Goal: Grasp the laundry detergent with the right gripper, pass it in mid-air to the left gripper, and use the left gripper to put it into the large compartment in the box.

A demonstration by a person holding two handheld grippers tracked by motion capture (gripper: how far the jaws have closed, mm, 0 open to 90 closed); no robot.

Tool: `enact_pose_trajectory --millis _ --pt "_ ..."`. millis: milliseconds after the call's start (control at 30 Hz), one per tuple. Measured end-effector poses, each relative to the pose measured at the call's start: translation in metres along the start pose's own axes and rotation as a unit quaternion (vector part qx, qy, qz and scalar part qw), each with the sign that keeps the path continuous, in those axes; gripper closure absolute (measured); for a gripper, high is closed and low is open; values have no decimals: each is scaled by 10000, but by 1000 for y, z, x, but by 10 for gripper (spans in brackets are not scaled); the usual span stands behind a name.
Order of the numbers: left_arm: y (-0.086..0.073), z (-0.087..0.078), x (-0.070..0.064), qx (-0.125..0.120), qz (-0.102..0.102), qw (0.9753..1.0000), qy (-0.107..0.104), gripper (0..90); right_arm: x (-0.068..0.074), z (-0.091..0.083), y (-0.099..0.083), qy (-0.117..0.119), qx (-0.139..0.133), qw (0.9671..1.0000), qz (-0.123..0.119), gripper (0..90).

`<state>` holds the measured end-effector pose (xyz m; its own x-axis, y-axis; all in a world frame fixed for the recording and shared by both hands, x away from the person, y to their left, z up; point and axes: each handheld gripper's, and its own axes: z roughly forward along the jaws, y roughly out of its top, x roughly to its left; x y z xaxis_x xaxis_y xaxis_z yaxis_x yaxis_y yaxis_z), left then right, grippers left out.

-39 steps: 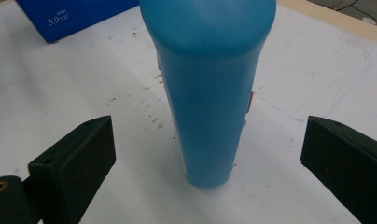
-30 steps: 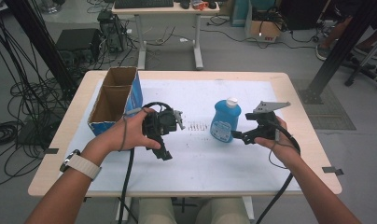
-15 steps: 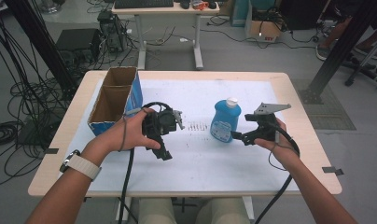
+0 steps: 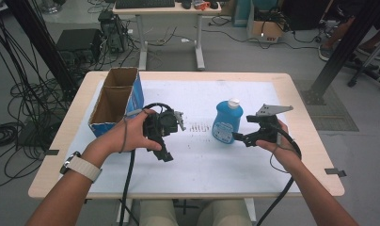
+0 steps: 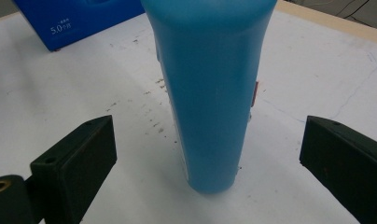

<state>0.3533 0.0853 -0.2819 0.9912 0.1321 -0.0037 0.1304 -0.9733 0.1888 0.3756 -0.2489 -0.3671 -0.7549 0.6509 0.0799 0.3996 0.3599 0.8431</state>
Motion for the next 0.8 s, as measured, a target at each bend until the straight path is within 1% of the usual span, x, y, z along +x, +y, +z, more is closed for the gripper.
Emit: enact_pose_trajectory --millis 300,500,800 --pt "0 1 0 -2 20 10000 3 130 0 0 0 11 -25 10000 7 39" --pt "-1 1 0 28 -18 10000 -19 131 0 0 0 22 -27 10000 1 43" --pt "0 1 0 24 -4 10000 -15 132 1 0 0 18 -43 10000 -24 46"
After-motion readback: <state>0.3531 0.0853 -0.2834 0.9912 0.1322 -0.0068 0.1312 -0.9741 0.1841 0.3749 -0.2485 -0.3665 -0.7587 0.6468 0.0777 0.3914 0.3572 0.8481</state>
